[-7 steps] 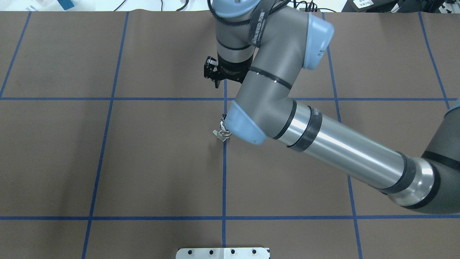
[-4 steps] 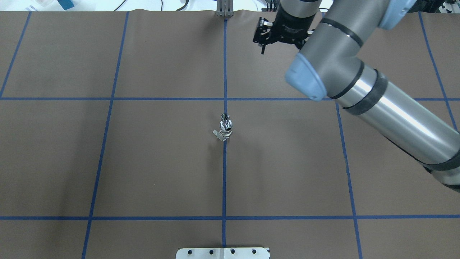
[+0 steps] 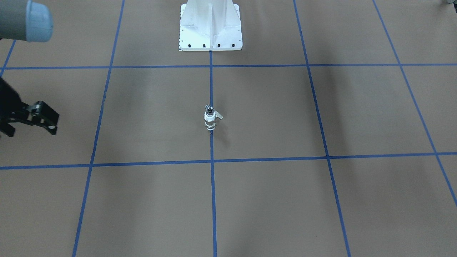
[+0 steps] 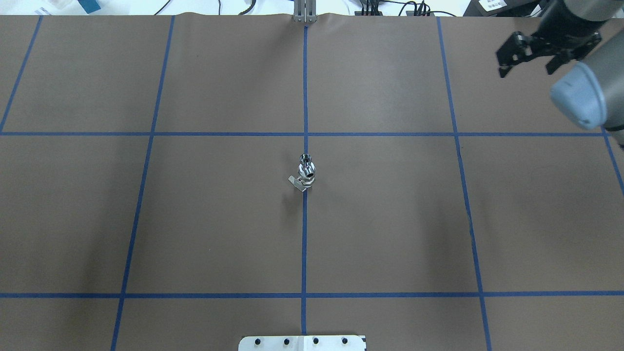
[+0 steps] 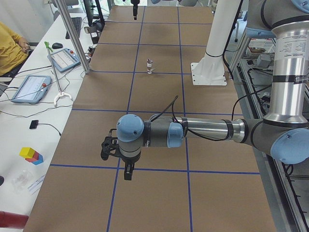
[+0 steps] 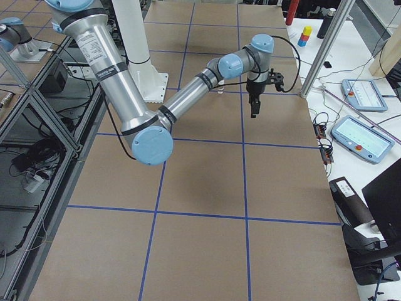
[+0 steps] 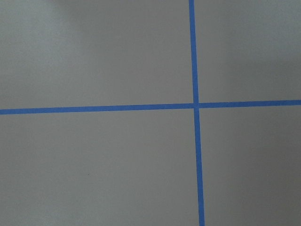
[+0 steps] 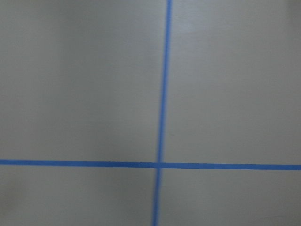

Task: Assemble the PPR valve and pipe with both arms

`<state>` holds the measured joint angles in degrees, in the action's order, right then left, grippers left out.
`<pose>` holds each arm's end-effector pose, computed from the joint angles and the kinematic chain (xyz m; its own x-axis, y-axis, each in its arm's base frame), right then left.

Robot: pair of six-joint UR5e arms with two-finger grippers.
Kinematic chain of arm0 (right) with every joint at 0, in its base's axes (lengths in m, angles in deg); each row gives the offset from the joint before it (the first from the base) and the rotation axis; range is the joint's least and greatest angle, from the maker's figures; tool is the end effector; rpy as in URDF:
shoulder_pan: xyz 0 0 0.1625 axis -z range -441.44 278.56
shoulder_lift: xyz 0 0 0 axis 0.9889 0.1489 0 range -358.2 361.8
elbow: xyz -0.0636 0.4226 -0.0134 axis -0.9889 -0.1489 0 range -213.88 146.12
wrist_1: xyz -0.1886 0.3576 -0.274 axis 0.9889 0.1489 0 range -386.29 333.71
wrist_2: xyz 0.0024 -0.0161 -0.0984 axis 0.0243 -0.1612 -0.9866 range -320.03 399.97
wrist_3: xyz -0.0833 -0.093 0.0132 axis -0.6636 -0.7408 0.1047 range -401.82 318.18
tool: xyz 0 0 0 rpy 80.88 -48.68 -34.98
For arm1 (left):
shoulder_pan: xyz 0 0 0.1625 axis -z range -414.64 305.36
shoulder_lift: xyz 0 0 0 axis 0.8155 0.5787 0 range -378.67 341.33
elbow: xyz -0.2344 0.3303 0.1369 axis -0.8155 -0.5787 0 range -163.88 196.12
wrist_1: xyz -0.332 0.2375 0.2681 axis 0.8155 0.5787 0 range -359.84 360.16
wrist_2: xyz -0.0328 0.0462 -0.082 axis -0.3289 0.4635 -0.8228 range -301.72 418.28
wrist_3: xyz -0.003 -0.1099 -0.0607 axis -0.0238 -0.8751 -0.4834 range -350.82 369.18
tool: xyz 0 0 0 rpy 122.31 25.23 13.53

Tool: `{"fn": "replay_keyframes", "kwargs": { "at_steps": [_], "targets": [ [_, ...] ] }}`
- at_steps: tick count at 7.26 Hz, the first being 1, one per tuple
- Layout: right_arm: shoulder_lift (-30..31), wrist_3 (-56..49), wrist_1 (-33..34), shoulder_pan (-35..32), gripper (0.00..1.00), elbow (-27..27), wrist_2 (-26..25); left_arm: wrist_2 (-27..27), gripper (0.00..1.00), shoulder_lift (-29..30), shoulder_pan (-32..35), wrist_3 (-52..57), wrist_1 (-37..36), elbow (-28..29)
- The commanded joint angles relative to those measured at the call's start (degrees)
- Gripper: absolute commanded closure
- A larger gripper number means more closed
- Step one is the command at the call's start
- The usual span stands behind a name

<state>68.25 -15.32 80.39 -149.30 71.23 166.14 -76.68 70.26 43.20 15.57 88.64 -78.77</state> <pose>-0.1970 -0.6411 0.3177 0.7506 -0.0720 0.6569 0.0162 0.9958 0.0906 -0.1211 -0.5526 0.6434 0.7156 0.0422 -0.6972 0.0570 0.9913 0.1186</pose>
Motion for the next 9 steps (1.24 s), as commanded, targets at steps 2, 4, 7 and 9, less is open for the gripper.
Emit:
{"fn": "replay_keyframes", "kwargs": {
  "at_steps": [2,4,7,9],
  "targets": [
    [16.9,-26.5,-0.5,-14.2,0.0,0.6,4.4,0.1,0.0,-1.9,0.1,-0.1,2.8,-0.8],
    [26.3,-30.3,-8.0,-17.1,0.0,0.1,4.3,-0.3,0.0,-2.1,0.1,0.2,4.6,-1.1],
    [31.0,-30.8,-10.1,-18.4,0.0,0.0,4.2,-0.2,0.0,-4.8,0.1,0.2,4.5,-3.6],
    [34.9,-30.4,-16.2,-19.3,0.0,0.0,4.3,-0.2,0.0,-7.0,0.1,0.1,4.6,-5.8]
  ]
}}
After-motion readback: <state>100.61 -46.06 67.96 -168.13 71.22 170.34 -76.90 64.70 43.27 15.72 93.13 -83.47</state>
